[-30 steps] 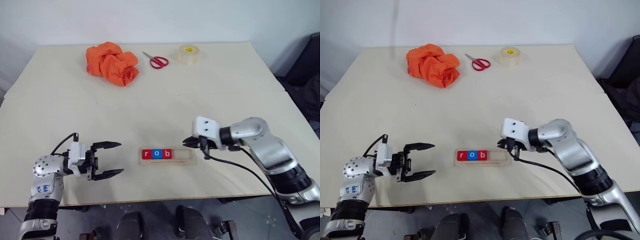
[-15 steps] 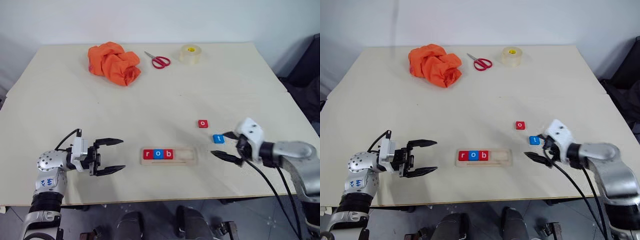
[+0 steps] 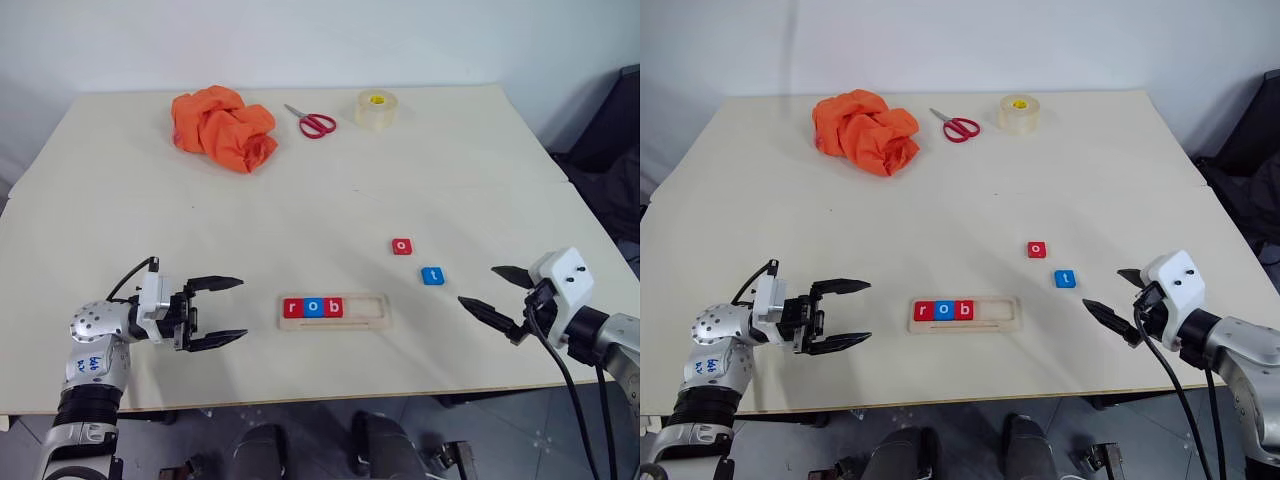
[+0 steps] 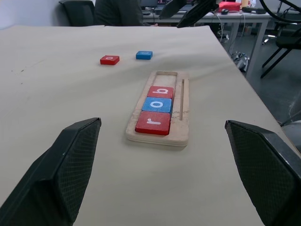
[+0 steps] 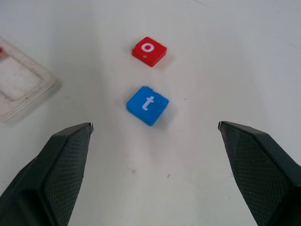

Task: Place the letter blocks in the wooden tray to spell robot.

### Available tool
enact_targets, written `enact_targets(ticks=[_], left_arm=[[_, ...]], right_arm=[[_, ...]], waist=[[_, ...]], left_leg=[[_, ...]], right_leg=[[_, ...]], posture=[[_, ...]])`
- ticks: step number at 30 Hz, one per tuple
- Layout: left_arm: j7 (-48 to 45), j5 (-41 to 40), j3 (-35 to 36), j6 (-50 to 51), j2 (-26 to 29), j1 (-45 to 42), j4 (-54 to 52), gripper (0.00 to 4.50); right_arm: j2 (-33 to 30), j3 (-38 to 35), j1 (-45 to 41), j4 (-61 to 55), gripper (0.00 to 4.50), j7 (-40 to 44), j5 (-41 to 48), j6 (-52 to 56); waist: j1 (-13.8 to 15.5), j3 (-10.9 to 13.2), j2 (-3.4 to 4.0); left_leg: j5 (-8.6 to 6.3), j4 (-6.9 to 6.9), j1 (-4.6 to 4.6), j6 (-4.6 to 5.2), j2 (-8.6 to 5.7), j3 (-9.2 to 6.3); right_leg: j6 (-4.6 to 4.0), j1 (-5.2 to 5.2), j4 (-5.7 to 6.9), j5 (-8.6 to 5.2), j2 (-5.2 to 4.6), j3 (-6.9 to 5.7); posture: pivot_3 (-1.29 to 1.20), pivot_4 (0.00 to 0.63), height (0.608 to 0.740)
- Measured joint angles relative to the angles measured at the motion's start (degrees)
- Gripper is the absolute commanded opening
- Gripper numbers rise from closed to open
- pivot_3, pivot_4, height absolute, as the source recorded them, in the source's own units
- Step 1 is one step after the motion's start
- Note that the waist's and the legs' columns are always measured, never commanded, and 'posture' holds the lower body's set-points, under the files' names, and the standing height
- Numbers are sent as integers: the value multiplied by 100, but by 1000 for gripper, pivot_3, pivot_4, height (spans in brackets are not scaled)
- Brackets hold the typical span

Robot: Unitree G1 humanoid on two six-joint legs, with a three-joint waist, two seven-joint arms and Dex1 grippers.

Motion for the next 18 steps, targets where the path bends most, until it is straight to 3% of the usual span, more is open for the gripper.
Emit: enact_targets(ticks=[13,18], left_arm=[[-1,-32,46,33,56,-20,20,4500],[-1,-38,62,38,64,-9,2,4500]], right_arm=[[-53,26,12,-18,4466,-193,182,44],[-57,184,-340,-20,4466,-372,264,166]], waist=[[-1,0,0],[-20,0,0]], left_leg=[[0,0,0,0,0,0],[0,0,0,0,1,-1]], right_leg=[[0,0,0,0,0,0],[0,0,1,0,0,0]], posture=[[0,150,740],[0,150,740]])
